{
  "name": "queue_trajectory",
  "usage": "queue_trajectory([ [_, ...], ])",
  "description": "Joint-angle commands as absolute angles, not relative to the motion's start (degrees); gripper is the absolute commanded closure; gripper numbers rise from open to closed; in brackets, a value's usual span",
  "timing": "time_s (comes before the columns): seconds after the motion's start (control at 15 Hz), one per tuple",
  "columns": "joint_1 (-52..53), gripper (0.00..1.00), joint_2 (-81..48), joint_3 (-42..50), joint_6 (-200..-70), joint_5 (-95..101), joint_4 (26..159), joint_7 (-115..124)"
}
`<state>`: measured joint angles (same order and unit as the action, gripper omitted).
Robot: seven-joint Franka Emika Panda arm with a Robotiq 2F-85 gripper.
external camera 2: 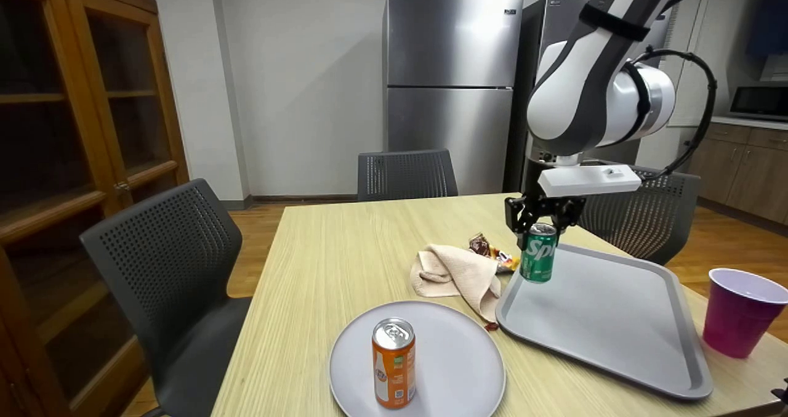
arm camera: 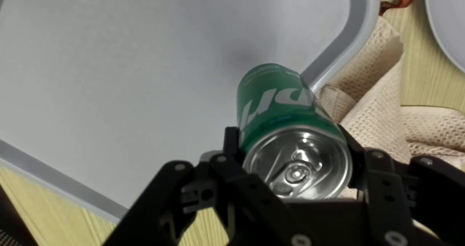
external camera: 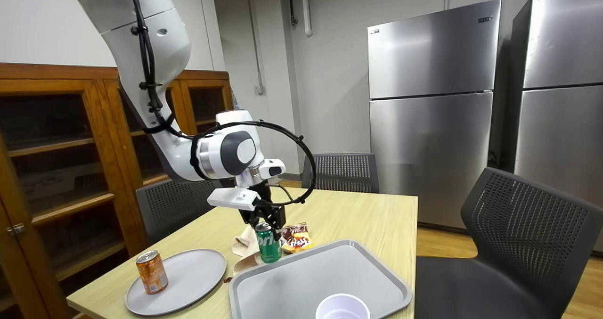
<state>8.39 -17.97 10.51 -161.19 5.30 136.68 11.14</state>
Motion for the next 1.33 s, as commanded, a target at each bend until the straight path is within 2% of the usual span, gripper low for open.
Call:
queue_trajectory([
  [0.0, 5.7, 0.62, -16.1, 10.8, -161.2, 6.4, 138.0, 11.8],
  [0.73, -2.7, 0.62, -19.5, 9.7, -161.3, 2.7, 135.9, 8.2],
  [1.27, -4.2, 0.62, -21.4, 9.0, -161.8, 0.8, 135.3, 7.2],
])
